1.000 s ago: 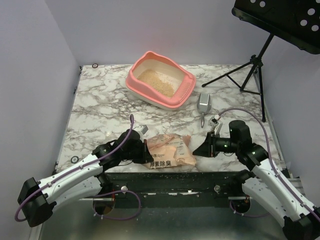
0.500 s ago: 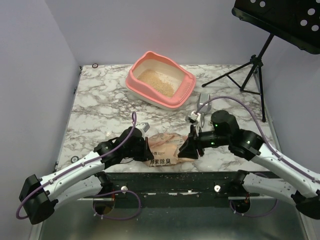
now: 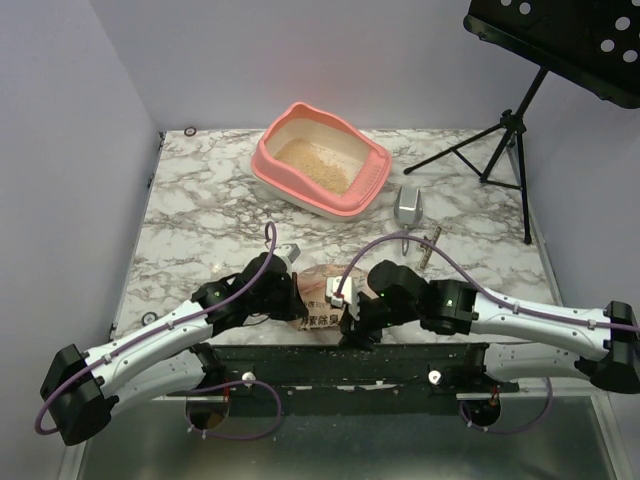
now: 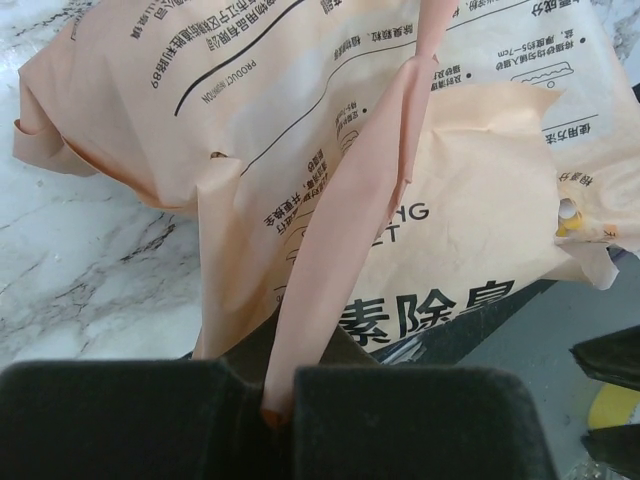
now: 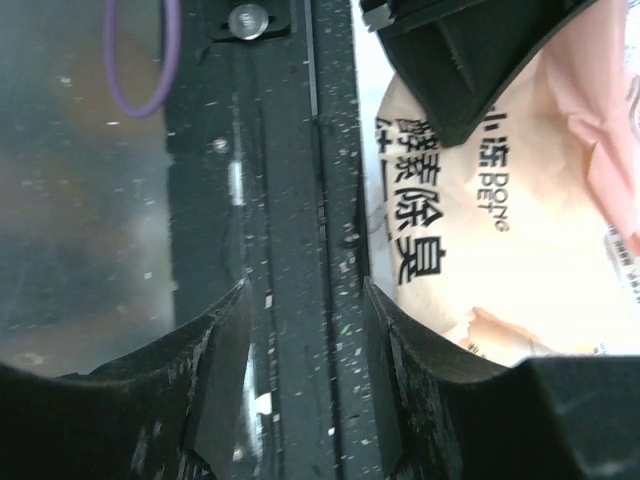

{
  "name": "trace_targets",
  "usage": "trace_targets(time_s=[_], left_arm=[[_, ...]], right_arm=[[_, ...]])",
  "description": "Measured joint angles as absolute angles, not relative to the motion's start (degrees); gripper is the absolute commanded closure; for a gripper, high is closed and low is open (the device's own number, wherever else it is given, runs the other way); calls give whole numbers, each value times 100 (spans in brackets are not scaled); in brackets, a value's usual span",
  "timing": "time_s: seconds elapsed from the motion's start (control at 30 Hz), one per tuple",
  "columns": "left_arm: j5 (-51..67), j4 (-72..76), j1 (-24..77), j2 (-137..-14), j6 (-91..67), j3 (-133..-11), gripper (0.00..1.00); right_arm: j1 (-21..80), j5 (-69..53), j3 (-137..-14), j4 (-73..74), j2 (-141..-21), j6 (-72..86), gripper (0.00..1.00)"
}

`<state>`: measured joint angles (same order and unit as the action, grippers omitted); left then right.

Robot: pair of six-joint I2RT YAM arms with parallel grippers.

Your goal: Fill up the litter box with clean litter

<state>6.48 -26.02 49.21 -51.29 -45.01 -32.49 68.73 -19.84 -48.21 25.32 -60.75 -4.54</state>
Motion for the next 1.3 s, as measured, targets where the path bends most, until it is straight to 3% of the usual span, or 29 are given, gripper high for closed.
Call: trace_targets(time_s=[0.33,0.97,1.07,1.2,1.27,1.3], left_arm=[[517,-2585,4921,-5103,-4482,-3249,100],[480,-2443,4589,-5024,-4285,-3249,100],[532,-2421,4532,-5026,-4241,-3247,100],[639,-2405,4453,-5024,-4156,-3242,100],[676,-2349,4405,-5011,-4112,-3240,100],[692,-2333,4379,-4976,-4075,-3240,91]], right_arm=[[7518,-458,-4816,1890,-6689,-1627,42],[7695,1028,-4508,1251,-7299,-2921,44],[7693,1205,-4499,1186,-7452,-3109,56],[7612,1323,-4499,1155,-7520,-3286,99],[7566,1339,-4499,1164,-7518,-3308,99],[7544,1337,-4499,1157,-7518,-3310,100]])
